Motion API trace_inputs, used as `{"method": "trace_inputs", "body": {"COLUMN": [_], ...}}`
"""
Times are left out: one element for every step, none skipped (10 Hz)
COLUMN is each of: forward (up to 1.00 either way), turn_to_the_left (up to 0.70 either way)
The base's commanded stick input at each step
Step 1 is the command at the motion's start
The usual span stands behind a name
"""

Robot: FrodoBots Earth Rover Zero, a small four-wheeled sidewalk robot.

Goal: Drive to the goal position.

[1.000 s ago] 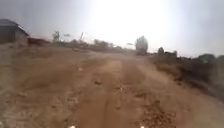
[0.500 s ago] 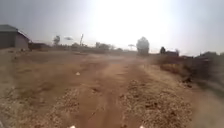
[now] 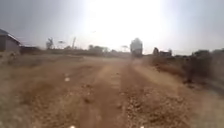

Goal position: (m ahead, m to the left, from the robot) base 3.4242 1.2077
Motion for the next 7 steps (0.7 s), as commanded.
{"method": "trace_inputs", "body": {"forward": [0.7, 0.7, 0.7, 0.7, 0.7, 0.7, 0.7], "turn_to_the_left": [0.0, 0.0, 0.0, 0.0, 0.0, 0.0, 0.0]}}
